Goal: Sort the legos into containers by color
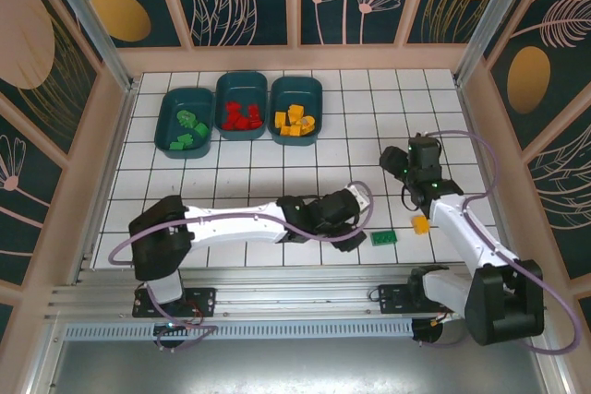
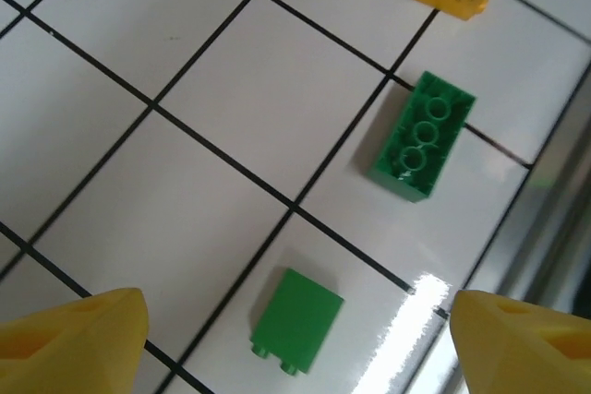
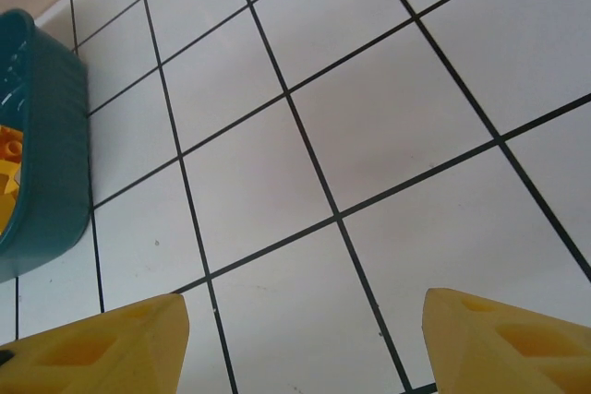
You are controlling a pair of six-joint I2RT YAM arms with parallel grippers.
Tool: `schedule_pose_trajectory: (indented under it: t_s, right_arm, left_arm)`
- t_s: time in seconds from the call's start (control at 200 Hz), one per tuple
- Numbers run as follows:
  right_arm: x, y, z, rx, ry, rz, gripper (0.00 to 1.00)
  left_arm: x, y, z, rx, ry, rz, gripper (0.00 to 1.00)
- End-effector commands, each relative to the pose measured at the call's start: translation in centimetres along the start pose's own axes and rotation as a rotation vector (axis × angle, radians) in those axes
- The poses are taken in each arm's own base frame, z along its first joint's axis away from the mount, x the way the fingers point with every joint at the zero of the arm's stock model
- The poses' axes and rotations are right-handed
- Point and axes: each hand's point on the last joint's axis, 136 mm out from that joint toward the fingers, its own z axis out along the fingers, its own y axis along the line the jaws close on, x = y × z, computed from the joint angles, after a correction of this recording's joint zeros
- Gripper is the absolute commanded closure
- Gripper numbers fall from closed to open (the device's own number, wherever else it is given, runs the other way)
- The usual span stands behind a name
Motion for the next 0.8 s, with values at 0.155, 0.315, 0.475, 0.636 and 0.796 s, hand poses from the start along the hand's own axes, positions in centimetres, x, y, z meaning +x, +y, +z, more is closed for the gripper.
schedule_pose_trajectory:
  t_s: [0.155, 0.315, 0.475, 0.636, 0.796]
  right_arm:
    - [0.6, -1.5, 0.3, 0.009, 0.02, 0.01, 0.31]
    - [0.6, -1.7, 0.5, 0.009, 0.016, 0.012, 0.31]
    - [0.8, -2.0, 0.5, 0.014, 0.018, 0.015, 0.31]
    - [0.8, -2.0, 0.5, 0.015, 0.017, 0.014, 0.31]
    - [1.1, -1.8, 0.5, -0.005, 0.03, 0.019, 0.31]
  left_arm:
    - [4.2, -0.6, 1.6, -0.019, 0.156, 0.183, 0.21]
    - [4.8, -1.3, 2.4, -0.022, 0.181, 0.234, 0.22]
    - [5.1, -0.4, 3.9, -0.082, 0.185, 0.287, 0.21]
    - [5.9, 0.0, 5.5, -0.108, 0.23, 0.35, 0.22]
    - [6.9, 0.1, 6.5, -0.109, 0.251, 0.368, 0.3]
